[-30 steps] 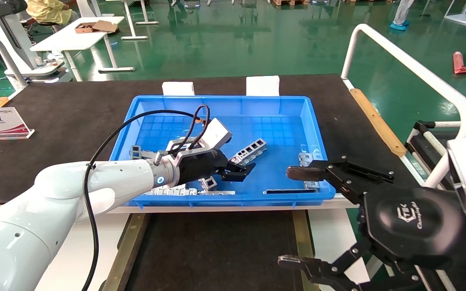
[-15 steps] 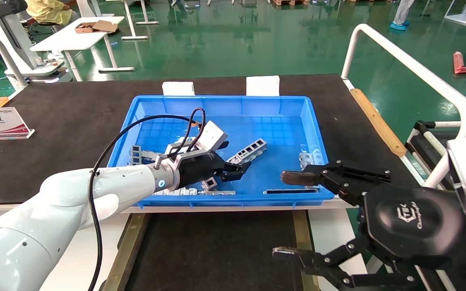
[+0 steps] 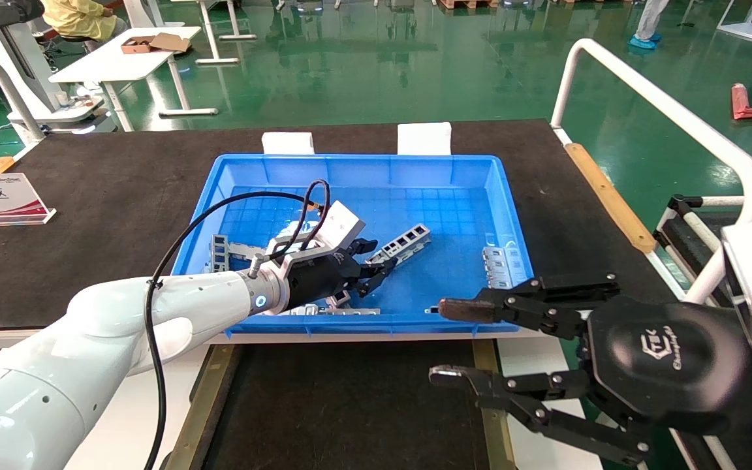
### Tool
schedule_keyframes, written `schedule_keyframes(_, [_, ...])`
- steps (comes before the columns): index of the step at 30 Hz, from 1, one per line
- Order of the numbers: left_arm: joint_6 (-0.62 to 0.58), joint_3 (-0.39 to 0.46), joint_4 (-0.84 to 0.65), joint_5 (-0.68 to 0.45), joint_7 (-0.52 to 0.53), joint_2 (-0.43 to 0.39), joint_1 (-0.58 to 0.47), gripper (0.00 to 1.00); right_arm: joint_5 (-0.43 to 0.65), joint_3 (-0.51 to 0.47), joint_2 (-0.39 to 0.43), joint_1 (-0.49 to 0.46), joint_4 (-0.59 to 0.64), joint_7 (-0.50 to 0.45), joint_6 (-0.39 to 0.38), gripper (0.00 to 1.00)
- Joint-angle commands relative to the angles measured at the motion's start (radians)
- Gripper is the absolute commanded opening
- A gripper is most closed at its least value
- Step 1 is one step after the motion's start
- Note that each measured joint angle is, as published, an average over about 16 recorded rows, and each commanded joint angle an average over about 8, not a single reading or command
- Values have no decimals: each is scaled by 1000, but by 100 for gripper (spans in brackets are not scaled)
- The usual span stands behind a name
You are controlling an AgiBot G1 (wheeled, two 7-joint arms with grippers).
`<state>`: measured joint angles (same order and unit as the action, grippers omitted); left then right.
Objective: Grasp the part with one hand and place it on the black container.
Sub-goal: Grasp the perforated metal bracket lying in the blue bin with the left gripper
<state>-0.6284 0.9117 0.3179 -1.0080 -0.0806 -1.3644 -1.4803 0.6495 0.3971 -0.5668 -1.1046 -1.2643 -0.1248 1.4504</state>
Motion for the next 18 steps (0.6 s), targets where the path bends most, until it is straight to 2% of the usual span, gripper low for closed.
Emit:
schedule_keyframes(1, [3,10,-2,10,0,0,0,0,0,0,0,0,0,0,0,0])
schedule_keyframes(11, [0,49,7,66,16,3,-3,0,0,0,0,0,0,0,0,0])
schedule_keyframes(18, [-62,48,13,125,25,14,-26,0,0,0,0,0,0,0,0,0])
